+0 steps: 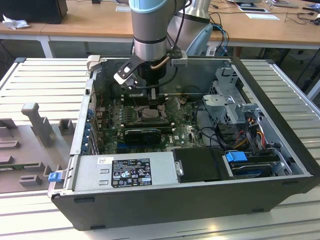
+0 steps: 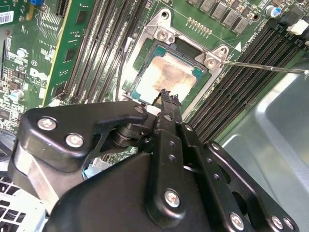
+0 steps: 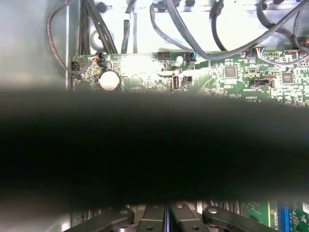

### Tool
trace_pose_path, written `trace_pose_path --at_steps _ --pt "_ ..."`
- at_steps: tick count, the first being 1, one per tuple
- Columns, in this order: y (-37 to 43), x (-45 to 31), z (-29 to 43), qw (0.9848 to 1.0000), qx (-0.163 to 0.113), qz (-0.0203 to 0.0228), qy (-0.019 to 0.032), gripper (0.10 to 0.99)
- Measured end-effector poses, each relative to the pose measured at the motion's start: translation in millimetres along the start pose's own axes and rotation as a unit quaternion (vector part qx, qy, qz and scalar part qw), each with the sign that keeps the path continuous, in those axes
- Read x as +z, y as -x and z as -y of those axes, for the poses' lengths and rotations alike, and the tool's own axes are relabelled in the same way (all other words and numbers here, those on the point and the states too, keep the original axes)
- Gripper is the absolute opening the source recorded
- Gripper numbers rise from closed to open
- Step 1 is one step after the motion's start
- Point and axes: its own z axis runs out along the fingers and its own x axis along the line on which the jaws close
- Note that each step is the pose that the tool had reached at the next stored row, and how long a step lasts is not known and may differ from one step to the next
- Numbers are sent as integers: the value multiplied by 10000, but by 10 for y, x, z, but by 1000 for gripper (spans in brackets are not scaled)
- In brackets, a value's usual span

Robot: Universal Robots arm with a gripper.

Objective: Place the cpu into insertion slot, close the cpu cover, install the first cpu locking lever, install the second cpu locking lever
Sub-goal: 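Close the cpu cover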

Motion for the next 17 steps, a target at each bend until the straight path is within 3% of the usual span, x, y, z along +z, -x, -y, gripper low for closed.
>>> trace_pose_path --at_steps 17 --pt "-2 -148 -12 10000 17 1 0 106"
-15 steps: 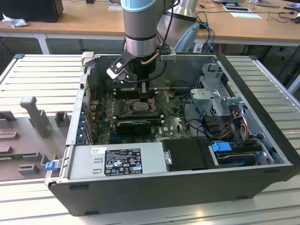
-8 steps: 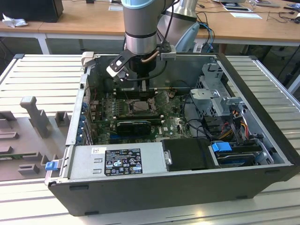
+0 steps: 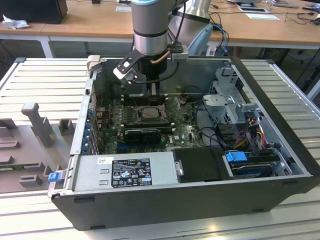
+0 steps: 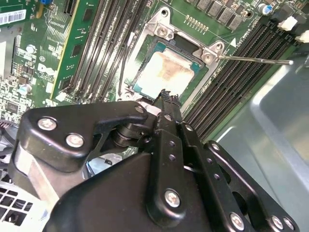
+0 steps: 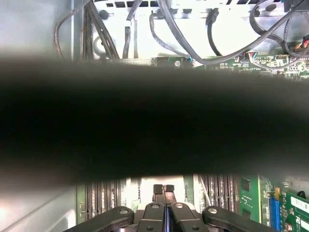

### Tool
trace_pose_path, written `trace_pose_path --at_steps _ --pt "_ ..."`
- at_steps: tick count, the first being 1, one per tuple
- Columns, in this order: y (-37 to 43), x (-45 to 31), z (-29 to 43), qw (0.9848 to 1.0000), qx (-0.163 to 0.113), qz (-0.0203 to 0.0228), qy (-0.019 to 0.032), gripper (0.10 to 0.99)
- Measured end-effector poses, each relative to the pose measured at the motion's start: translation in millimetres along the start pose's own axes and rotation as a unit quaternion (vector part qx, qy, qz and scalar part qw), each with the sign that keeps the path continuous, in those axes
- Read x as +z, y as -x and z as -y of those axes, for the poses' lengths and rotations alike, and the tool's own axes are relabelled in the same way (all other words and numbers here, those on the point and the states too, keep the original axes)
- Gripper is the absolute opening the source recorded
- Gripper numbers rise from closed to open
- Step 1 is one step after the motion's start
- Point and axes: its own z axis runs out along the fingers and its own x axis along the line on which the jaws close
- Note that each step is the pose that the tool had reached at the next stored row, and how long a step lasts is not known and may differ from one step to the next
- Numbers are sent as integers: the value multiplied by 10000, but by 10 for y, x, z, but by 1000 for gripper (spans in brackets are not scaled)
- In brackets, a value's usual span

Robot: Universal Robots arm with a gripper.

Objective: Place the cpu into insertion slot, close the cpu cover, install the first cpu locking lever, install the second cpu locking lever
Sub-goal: 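Close the cpu cover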

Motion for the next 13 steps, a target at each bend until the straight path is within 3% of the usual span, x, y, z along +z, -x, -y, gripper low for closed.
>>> trace_pose_path --at_steps 6,9,13 --pt "-1 -33 -28 10000 10 1 -11 106" --pt "-3 -27 -96 10000 10 2 -26 106" --pt "-4 -61 -100 10000 14 2 -25 106"
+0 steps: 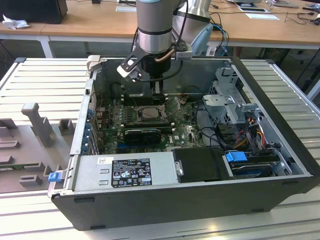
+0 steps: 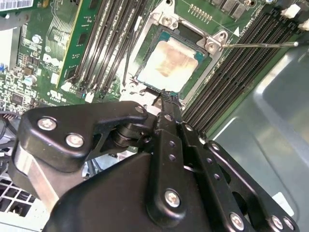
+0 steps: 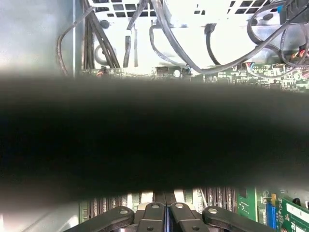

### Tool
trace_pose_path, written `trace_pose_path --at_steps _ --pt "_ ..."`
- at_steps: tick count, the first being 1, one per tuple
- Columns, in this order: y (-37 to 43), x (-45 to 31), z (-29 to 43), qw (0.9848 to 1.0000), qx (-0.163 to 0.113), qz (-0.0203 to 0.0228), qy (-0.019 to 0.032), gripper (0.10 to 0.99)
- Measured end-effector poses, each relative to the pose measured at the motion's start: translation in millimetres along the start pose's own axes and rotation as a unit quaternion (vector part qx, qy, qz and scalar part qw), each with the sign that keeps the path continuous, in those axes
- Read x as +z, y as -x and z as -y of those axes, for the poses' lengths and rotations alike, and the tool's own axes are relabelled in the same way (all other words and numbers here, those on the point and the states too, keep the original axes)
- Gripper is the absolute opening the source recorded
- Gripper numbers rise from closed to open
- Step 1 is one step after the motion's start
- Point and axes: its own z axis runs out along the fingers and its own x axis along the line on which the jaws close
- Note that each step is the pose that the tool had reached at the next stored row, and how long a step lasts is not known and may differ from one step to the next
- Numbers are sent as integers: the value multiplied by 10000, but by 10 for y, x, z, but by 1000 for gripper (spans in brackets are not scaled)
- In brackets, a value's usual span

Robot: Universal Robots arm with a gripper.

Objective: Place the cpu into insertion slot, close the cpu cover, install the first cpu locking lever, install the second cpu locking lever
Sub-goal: 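Close the cpu cover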

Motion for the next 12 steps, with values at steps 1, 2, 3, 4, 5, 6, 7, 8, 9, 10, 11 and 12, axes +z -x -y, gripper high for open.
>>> trace_pose_path --at_steps 1,2,3,4,5,6,7,8,9,10,11,12 --pt "-1 -44 -4 10000 4 0 0 106" --pt "-1 -87 -7 10000 7 0 0 106" --pt "-2 -109 -8 10000 9 1 0 106" --pt "-2 -129 -10 10000 10 1 0 106" --pt "-3 -132 -19 10000 13 0 -1 106" --pt "-4 -130 -36 10000 15 0 -9 106" --pt "-4 -130 -61 10000 16 2 -20 106" --pt "-5 -128 -84 10000 17 3 -25 106" --pt "-5 -127 -94 10000 19 2 -26 106" --pt "-5 -127 -98 10000 20 2 -26 106" --pt "-5 -127 -101 10000 21 3 -26 106" --pt "-5 -126 -103 10000 21 2 -25 106"
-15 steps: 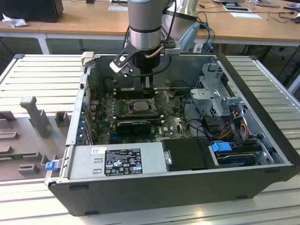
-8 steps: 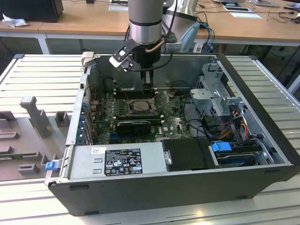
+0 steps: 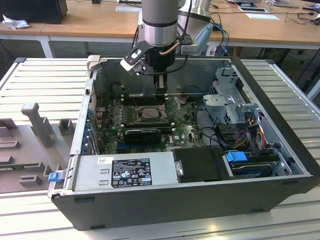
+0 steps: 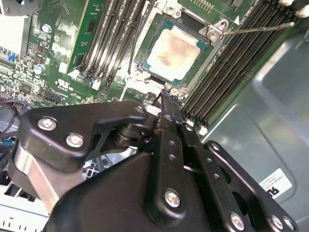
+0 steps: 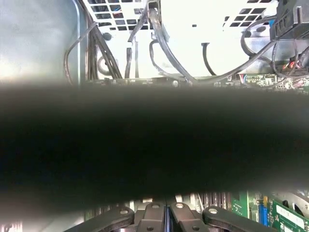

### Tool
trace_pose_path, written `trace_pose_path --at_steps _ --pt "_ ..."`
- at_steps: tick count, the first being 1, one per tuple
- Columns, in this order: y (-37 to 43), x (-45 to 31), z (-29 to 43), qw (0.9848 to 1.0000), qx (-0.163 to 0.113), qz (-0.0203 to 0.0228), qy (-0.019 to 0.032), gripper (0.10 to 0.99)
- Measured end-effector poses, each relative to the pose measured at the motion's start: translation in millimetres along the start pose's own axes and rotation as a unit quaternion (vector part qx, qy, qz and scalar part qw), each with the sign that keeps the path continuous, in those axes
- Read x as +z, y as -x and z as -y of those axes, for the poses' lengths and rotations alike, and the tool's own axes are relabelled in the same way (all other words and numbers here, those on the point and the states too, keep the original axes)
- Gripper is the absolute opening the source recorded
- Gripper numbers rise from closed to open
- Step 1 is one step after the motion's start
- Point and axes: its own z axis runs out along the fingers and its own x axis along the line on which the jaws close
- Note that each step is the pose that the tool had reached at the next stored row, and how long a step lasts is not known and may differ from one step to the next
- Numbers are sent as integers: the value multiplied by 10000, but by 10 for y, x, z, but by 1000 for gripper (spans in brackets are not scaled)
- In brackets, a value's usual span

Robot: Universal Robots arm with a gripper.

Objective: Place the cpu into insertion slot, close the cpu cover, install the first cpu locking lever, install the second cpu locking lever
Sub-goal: 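Close the cpu cover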

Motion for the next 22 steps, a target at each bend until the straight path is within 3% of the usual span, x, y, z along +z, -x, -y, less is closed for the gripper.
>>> trace_pose_path --at_steps 5,11,13,17,22 --pt "-2 9 -49 10000 -2 26 1 106" --pt "-5 -6 -102 10000 -3 26 1 106" --pt "-9 1 -188 10000 -2 26 1 106" --pt "-13 8 -285 10000 -2 27 1 106" --pt "-30 68 -518 10000 -37 24 1 106"
